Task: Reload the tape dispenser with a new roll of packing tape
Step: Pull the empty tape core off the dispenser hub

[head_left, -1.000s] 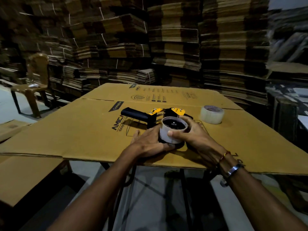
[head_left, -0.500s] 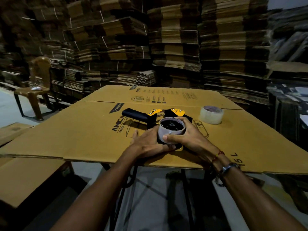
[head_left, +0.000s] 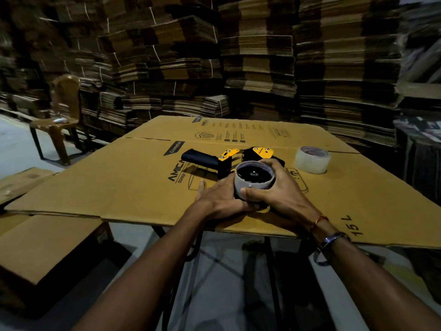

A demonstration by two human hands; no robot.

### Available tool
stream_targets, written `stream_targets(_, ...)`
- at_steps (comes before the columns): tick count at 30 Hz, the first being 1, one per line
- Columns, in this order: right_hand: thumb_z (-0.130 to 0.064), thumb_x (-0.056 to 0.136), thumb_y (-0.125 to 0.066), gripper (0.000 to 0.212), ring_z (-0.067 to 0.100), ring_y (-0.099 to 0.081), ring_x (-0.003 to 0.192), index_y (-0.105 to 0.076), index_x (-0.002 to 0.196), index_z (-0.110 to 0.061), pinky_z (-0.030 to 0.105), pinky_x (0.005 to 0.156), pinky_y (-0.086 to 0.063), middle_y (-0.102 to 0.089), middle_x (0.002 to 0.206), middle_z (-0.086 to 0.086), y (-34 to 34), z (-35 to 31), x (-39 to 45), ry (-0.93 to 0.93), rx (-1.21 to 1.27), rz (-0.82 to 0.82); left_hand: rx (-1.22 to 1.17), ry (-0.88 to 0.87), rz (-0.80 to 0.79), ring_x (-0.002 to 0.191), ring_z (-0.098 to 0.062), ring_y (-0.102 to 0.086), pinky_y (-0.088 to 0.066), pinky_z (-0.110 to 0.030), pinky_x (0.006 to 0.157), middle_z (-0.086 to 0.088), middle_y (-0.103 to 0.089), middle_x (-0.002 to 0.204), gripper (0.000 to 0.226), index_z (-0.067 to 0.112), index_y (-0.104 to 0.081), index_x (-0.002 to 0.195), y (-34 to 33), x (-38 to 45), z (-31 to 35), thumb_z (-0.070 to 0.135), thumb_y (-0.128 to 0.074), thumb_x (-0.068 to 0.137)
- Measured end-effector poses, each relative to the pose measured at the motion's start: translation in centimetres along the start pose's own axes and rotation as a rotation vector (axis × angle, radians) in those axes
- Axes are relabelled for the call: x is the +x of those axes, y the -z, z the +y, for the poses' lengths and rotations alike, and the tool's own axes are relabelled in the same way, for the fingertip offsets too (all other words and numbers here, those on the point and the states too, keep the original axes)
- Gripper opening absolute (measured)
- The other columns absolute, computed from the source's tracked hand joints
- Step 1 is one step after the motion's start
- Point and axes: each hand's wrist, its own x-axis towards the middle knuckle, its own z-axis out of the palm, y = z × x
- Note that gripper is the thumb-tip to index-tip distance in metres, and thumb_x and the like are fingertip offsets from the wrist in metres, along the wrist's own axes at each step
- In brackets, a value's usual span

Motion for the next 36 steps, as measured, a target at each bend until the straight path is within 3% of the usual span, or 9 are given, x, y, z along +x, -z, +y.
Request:
stream_targets(10,-0.041,0.059,-0.093,0.077,0.013,-0.068,0.112,-0.056,0.125,-0.028,0.045,0.098,-0.057,-0.069,0.122,-0.006,-0.2,0.5,0.4,-0.07,0.205,-0.001,0.01,-0.004,0.019,0.143,-0.021,-0.035,0.002,-0.063,0.118,0.006,-0.039,0.156,0.087,0.033,-0.025,0.15,-0.1,0.2,-0.1,0.072,-0.058,0.08)
stream_targets(17,-0.054,0.06,-0.086,0.085,0.01,-0.064,0.115,-0.047,0.132,-0.031,0.043,0.099,-0.055,-0.065,0.125,-0.01,-0.2,0.0,0.1,-0.001,-0.007,0.0,0.001,-0.022,-0.004,0.144,-0.019,-0.033,0.001,-0.064,0.118,0.006,-0.035,0.158,0.097,0.033,-0.02,0.151,0.0,0.1,-0.2,0.077,-0.055,0.073)
stream_targets(24,-0.052,0.064,-0.087,0.088,0.011,-0.061,0.115,-0.043,0.137,-0.029,0.04,0.1,-0.053,-0.063,0.126,-0.01,-0.3,-0.3,-0.1,0.085,-0.141,0.03,-0.015,-0.031,0.015,0.146,-0.018,-0.03,0.002,-0.064,0.119,0.008,-0.033,0.159,0.096,0.035,-0.015,0.153,-0.3,0.1,-0.4,0.073,-0.059,0.077)
stream_targets(29,-0.055,0.06,-0.086,0.076,0.012,-0.067,0.111,-0.052,0.125,-0.036,0.047,0.096,-0.056,-0.068,0.12,-0.012,-0.2,0.4,0.4,0.036,-0.03,0.064,0.032,-0.007,0.013,0.146,-0.016,-0.029,0.004,-0.06,0.12,0.008,-0.033,0.159,0.09,0.031,-0.02,0.152,-0.2,0.1,-0.1,0.073,-0.055,0.081)
stream_targets(36,-0.049,0.062,-0.088,0.071,0.015,-0.069,0.11,-0.056,0.123,-0.032,0.048,0.095,-0.057,-0.07,0.12,-0.006,-0.1,0.8,0.7,0.005,0.08,0.038,0.027,-0.008,0.0,0.147,-0.017,-0.029,0.005,-0.062,0.118,0.009,-0.031,0.16,0.092,0.036,-0.018,0.152,-0.4,0.6,-0.5,0.078,-0.054,0.078)
